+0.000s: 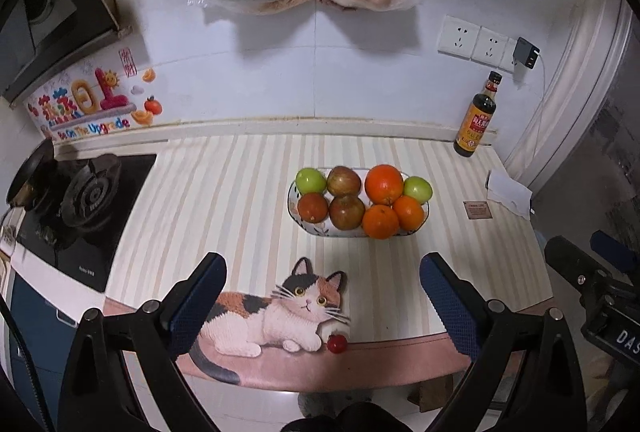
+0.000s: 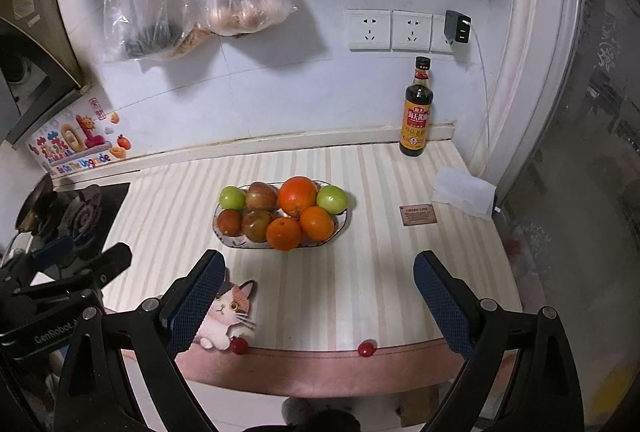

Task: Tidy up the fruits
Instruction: 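Grasp a red cherry tomato with the right tool while the left tool grasps another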

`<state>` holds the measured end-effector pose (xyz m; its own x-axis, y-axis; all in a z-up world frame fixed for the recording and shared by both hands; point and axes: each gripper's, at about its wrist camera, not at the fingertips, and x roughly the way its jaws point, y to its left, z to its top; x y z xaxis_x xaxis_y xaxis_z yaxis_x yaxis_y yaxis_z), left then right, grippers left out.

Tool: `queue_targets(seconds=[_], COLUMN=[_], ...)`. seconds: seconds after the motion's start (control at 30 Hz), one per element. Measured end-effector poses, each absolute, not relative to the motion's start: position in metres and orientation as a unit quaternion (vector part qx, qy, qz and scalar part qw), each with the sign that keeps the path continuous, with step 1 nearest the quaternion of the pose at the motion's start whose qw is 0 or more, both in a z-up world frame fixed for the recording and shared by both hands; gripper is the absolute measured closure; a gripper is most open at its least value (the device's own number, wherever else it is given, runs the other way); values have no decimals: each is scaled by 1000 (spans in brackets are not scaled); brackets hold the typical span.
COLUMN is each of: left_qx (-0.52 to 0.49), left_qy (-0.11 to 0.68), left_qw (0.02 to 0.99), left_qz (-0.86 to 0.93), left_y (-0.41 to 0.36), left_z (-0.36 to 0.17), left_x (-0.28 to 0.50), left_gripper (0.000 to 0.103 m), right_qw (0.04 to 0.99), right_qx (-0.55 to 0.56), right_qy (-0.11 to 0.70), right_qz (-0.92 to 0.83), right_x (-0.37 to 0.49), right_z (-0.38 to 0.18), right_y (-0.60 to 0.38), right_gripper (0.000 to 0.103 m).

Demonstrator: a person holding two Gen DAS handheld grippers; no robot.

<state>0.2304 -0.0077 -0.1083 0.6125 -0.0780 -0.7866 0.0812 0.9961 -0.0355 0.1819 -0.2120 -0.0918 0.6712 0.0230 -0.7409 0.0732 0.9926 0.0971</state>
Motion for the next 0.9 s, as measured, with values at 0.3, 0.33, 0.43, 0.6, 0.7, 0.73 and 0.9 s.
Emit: queue_targets(seconds=[0.3,0.33,0.43,0.6,0.7,0.73,0.9], left_qx=[5,9,2,-10,-21,-21,-10], left_qy=[536,553,607,666,683,687,693], left_qw=[844,833,795,745,730,725,720], left_qz=[-3,1,1,-21,-29,-32,-42], left_y=[-8,-9,-14,-26,-32,-35,-47], left_z=[-209,-226,-277,-336,-354,-359,-372], left_x=[256,260,269,273,272,272,273], left_gripper=[4,4,4,4,4,4,46], right_qw=[834,821,788,762,756,754,763], right_qx=[113,120,139,154,151,149,103], right_qy=[540,558,599,629,637,640,638], right_qz=[-27,-26,-21,-15,-2,3,12], right_x=[211,213,217,218,221,222,225], right_z=[-233,-258,-313,-370,-387,-390,-389], right_y=[-269,-276,-289,-301,-298,-296,-279], right_gripper=[6,6,22,33,41,49,68])
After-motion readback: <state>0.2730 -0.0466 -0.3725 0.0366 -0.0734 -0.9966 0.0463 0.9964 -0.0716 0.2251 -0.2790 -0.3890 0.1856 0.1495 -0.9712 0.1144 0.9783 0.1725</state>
